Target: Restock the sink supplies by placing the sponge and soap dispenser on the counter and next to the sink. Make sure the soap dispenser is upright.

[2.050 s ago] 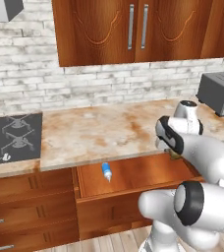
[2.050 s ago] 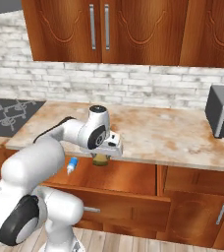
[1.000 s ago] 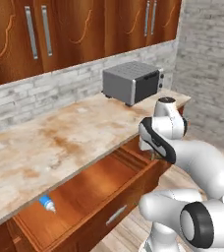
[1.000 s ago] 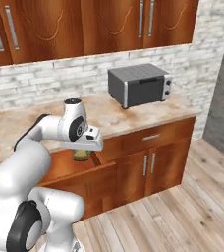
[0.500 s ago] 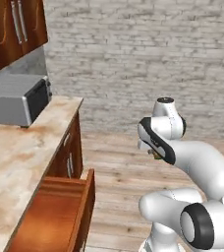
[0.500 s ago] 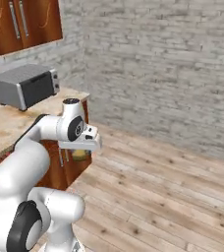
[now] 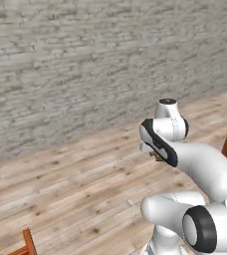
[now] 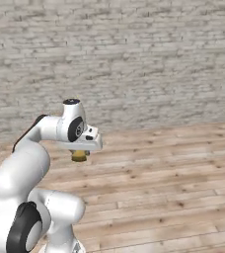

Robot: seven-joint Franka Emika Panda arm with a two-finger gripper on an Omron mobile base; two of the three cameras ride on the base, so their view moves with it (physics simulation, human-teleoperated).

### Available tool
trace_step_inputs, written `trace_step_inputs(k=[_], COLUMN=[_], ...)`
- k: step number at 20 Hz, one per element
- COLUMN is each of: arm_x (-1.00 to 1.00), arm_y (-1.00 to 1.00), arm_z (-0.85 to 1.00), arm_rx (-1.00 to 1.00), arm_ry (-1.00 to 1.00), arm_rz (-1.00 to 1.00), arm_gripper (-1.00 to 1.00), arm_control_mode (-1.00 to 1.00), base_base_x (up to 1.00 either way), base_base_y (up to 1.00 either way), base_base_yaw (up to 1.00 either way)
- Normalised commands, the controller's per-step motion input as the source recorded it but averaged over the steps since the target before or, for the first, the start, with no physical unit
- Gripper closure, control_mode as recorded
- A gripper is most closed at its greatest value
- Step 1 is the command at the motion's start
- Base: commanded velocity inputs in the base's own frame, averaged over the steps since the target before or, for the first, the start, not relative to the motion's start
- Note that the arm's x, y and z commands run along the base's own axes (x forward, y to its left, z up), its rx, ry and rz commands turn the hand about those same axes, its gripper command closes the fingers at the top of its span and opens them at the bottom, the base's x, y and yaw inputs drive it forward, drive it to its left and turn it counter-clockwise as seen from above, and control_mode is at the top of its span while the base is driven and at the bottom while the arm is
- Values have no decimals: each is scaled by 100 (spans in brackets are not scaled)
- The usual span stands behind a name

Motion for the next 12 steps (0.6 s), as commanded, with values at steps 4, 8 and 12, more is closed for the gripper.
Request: trace_step_inputs(k=[4,8,12], arm_x=[0,0,0], arm_y=[0,0,0], arm_z=[0,0,0], arm_rx=[0,0,0], arm_ry=[0,0,0], arm_rz=[0,0,0], arm_gripper=[100,100,100], arm_control_mode=[100,100,100], base_base_x=[1,26,63], base_base_y=[0,-7,-31], base_base_yaw=[-99,-90,-75])
